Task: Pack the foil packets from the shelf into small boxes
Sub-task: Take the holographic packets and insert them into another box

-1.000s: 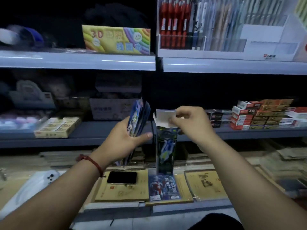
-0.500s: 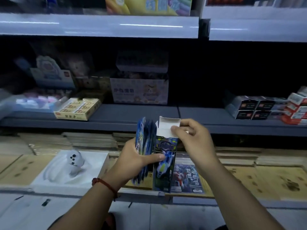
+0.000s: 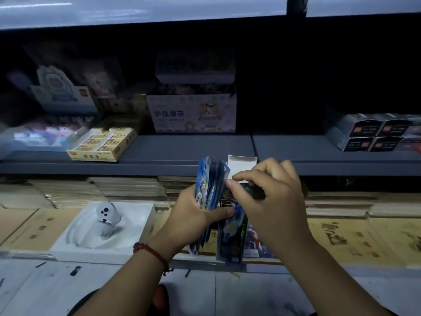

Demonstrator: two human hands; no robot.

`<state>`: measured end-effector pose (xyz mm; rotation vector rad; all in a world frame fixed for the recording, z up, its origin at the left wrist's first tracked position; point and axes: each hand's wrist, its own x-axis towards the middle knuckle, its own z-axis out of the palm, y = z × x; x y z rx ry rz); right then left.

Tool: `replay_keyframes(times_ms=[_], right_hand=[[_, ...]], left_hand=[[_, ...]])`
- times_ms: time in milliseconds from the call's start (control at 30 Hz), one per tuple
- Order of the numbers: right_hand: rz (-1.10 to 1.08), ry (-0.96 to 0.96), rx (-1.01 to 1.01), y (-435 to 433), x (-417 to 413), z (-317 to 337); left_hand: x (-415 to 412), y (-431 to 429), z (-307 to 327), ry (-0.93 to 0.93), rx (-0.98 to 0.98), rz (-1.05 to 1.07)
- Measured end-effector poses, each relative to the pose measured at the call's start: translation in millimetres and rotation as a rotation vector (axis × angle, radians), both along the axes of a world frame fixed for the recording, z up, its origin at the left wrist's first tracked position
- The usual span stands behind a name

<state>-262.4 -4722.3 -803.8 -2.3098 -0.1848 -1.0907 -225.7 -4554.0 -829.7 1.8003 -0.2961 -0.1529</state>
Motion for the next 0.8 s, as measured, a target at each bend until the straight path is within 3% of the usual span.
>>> replay_keyframes(times_ms=[300,500,700,800], right_hand=[[0.004,0.164,0.229,7.8,0.5,-4.6],[0.148,0.306,0.520,3.2,-3.1,2.6],[0.190,0.160,0.869,-1.9,-8.6,21.0],[0.220,0.194,0.940,-6.4,-7.4,20.5]], left_hand=[[-4.0,-10.5,-7.5,-0.083,0.118,0.062],[-4.0,-5.6,-5.0,-0.079,0.104,0.101],[-0.2,5.3,-8.4,-0.080,0.205,0.087],[0.1,9.3,-10.2,-0.095,0.209,0.117]])
